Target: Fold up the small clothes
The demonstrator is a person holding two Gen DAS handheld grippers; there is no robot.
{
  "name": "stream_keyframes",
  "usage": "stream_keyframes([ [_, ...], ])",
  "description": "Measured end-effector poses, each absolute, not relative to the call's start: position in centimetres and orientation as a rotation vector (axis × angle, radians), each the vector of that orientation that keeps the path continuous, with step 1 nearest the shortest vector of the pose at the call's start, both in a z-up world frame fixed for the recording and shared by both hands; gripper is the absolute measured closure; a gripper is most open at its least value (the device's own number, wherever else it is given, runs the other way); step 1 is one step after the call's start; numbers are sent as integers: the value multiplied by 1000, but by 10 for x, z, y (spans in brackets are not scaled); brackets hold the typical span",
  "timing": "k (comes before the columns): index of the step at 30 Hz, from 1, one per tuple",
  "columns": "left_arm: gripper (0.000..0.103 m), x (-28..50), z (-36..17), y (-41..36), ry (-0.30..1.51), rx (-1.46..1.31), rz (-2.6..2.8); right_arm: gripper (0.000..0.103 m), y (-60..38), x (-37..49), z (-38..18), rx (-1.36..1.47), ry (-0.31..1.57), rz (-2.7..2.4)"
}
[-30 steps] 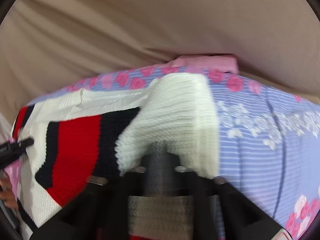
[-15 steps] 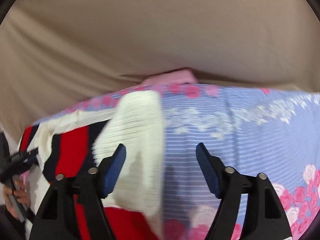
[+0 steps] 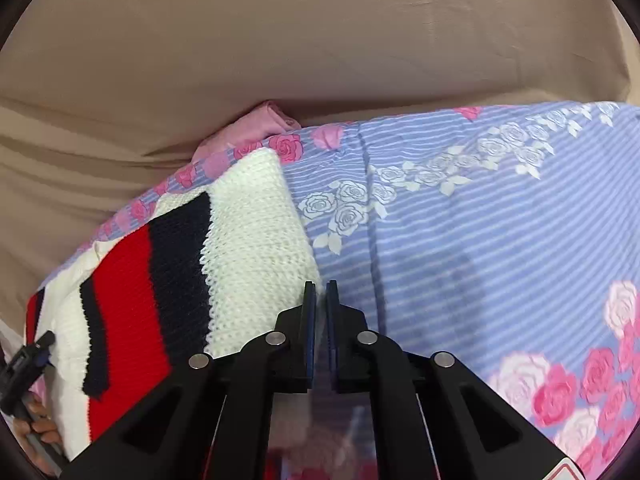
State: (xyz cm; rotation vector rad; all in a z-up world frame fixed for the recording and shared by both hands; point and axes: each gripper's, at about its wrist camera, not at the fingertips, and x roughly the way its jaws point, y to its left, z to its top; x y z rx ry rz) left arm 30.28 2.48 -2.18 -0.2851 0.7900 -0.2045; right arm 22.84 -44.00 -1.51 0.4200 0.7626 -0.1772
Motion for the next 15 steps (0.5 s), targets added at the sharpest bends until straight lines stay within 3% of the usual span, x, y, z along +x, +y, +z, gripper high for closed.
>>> stream_keyframes([
  [3, 40, 304, -21, 14, 798, -266, -209, 85, -428, 221, 5, 405, 690, -144],
  [6, 40, 307, -19, 14, 816, -268, -221, 48, -415, 234, 8, 374, 686, -125],
  [8, 56, 307, -18, 14, 823, -271, -246, 48, -412, 244, 2, 355, 702, -143],
  [9, 84, 310, -17, 12, 827, -267, -274, 48, -411, 242, 0, 362, 697, -141],
  [10, 95, 313, -16, 10, 831, -261, -290, 48, -407, 239, 0, 373, 678, -131],
  [15, 98, 310, 29, 25, 688, -284, -359, 64, -378, 220, 14, 320, 584, -65],
])
